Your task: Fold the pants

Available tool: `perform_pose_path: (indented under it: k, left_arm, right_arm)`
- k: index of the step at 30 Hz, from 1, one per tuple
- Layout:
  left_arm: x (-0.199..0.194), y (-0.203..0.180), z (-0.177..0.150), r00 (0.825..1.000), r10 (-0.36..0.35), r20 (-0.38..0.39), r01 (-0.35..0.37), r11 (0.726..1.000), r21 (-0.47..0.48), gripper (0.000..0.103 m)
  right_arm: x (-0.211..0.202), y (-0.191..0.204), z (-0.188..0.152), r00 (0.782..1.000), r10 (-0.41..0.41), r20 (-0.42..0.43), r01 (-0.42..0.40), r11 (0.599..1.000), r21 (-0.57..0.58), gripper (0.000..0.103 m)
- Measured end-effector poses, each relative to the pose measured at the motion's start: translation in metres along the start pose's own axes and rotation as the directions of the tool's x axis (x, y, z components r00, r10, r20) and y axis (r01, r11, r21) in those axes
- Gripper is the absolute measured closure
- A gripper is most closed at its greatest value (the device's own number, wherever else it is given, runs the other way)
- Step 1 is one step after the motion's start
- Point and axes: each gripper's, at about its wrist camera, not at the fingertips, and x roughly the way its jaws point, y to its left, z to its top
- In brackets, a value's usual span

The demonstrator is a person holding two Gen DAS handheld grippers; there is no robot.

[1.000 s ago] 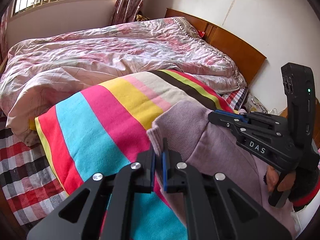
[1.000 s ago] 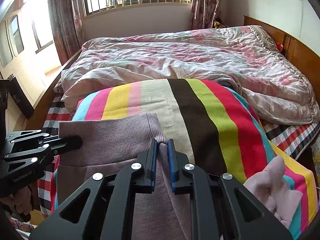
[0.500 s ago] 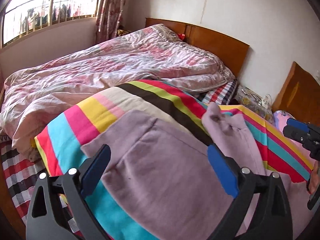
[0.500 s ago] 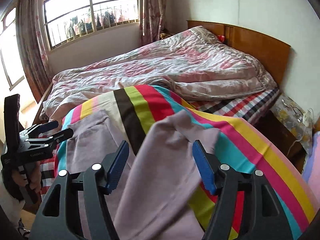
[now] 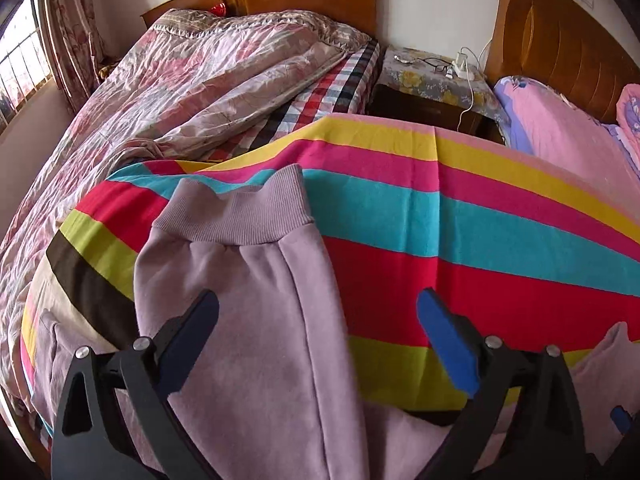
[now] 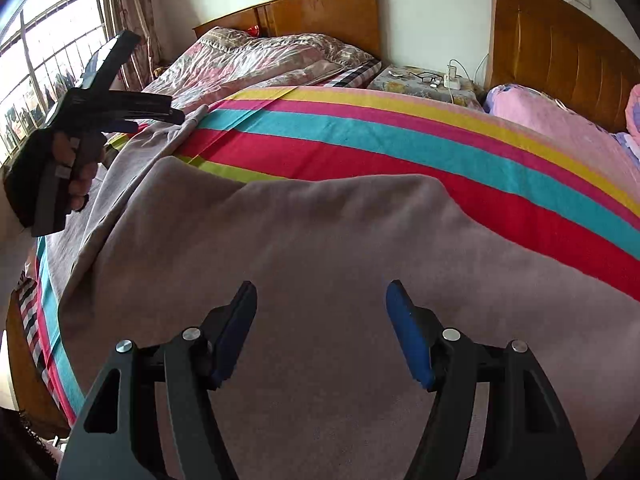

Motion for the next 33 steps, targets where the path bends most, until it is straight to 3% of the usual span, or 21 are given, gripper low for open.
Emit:
perform_pose_path:
  k: [2,4,5,6,8,12,17,19,22,23,25,26,27,30,33]
  left_arm:
    - [0.022,-0.011,0.007,0.996,0.081,-0.047,-0.079,0.996,0.027,0.006]
    - [0.041,-0.012,0.009,0.986,0.121,-0.110,-0.119,0.993,0.028,0.022]
    - [0.043,-0.010,0.010,0.989,0.106,-0.108,-0.105,0.994,0.013,0.031]
    - [0.043,-0.006,0.009,0.988,0.111,-0.110,-0.112,0.994,0.003,0.065]
    - [0.036,0.004,0.008,0.991,0.082,-0.108,-0.086,0.996,-0.029,0.098]
    - [-0.025,0.054,-0.009,0.997,0.021,0.076,-0.011,0.991,-0.130,0.099]
    - [-0.122,0.159,-0.092,0.960,0.011,0.280,0.087,0.939,-0.333,0.099]
    - [-0.143,0.201,-0.135,0.956,0.029,0.293,0.096,0.910,-0.403,0.099]
    - [-0.139,0.250,-0.192,0.971,0.037,0.237,0.082,0.877,-0.473,0.098]
    - [-0.128,0.263,-0.207,0.976,0.009,0.217,0.099,0.872,-0.479,0.096]
    - [-0.102,0.284,-0.232,0.982,-0.061,0.177,0.146,0.842,-0.520,0.076]
    - [-0.095,0.291,-0.244,0.982,-0.072,0.175,0.157,0.823,-0.545,0.061]
    - [-0.092,0.294,-0.252,0.978,-0.080,0.191,0.175,0.813,-0.555,0.054]
    - [-0.090,0.294,-0.254,0.970,-0.068,0.232,0.188,0.817,-0.546,0.049]
    - [-0.099,0.282,-0.250,0.965,-0.028,0.261,0.157,0.858,-0.488,0.048]
  right_arm:
    - [0.000,0.002,0.002,1.000,0.015,0.013,-0.015,1.000,-0.006,0.033]
    - [0.002,0.002,0.002,1.000,0.018,0.012,-0.018,1.000,-0.004,0.033]
    - [0.003,0.002,0.002,1.000,0.021,0.010,-0.021,1.000,-0.003,0.033]
    - [0.002,0.003,0.002,1.000,0.026,0.012,-0.026,1.000,-0.002,0.033]
    - [0.001,0.001,0.000,0.999,0.033,0.019,-0.033,0.999,0.007,0.033]
    - [-0.003,-0.002,-0.002,0.999,0.040,0.030,-0.041,0.999,0.015,0.033]
    - [-0.001,0.002,-0.002,0.999,0.034,0.017,-0.034,0.999,-0.007,0.033]
    - [0.000,0.005,-0.001,0.999,0.031,0.011,-0.031,0.999,-0.022,0.033]
    - [0.005,0.011,0.000,1.000,0.004,-0.010,-0.005,0.999,-0.044,0.033]
    - [0.007,0.013,0.001,1.000,-0.012,-0.017,0.011,0.998,-0.055,0.032]
    - [0.007,0.024,0.003,0.998,-0.057,-0.015,0.056,0.994,-0.097,0.032]
    - [0.006,0.033,0.004,0.997,-0.072,-0.010,0.070,0.990,-0.126,0.032]
    - [0.005,0.043,0.007,0.998,-0.067,-0.007,0.065,0.986,-0.157,0.032]
    - [-0.007,0.092,0.011,0.999,0.037,0.017,-0.031,0.959,-0.281,0.032]
    - [-0.014,0.152,0.003,0.980,0.199,-0.015,-0.188,0.894,-0.407,0.033]
